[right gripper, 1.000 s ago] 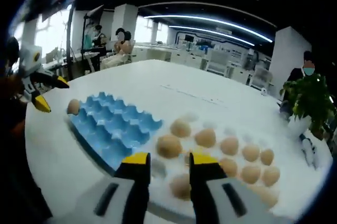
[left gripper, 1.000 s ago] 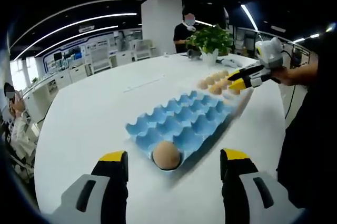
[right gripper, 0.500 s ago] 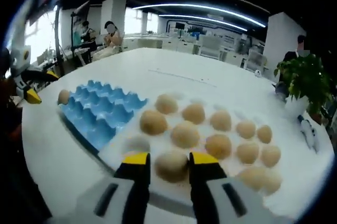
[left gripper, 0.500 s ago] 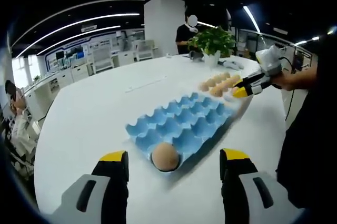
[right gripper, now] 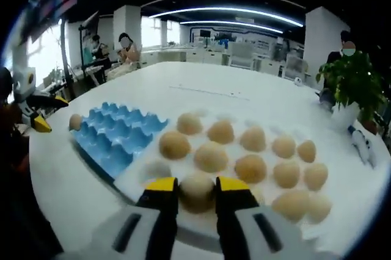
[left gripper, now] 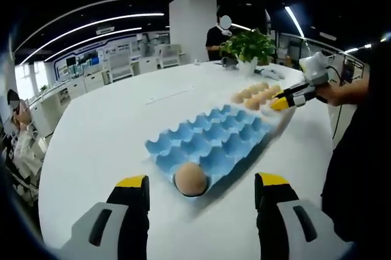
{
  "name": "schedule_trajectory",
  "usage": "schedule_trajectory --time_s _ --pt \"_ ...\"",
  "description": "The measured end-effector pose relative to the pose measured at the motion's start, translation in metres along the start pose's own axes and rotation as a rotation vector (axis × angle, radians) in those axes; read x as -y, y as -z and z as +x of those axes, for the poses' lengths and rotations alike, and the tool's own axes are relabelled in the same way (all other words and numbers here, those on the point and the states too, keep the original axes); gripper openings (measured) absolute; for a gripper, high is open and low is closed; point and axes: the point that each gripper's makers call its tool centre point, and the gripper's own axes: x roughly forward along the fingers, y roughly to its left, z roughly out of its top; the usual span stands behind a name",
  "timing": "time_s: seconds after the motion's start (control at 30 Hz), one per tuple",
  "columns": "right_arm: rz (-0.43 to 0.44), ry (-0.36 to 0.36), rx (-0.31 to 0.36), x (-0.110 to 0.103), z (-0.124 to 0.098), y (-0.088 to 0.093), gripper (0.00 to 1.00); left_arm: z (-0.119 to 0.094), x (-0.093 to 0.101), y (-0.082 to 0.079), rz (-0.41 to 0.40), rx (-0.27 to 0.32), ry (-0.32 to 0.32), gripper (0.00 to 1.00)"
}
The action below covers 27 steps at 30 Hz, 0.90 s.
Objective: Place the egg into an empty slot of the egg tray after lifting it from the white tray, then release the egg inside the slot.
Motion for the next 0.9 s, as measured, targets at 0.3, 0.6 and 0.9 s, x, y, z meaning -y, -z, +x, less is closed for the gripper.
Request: schedule_trajectory --time_s 0.3,0.6,0.9 --pt "0.007 -0.010 0.052 -0.003 -0.007 -0.024 0.22 0.001 -0.004 0.003 0.011 -0.014 -0.004 0.71" --pt "-0.014 -0.073 0.083 -0.029 -0.004 -0.042 0.23 0.002 -0.004 0.002 0.017 -0.015 0.000 0.71" --pt "-0.051 -0.154 0.091 -0.061 0.005 -0.050 0.23 0.002 -0.006 0.001 0.013 -0.005 -0.004 0.71"
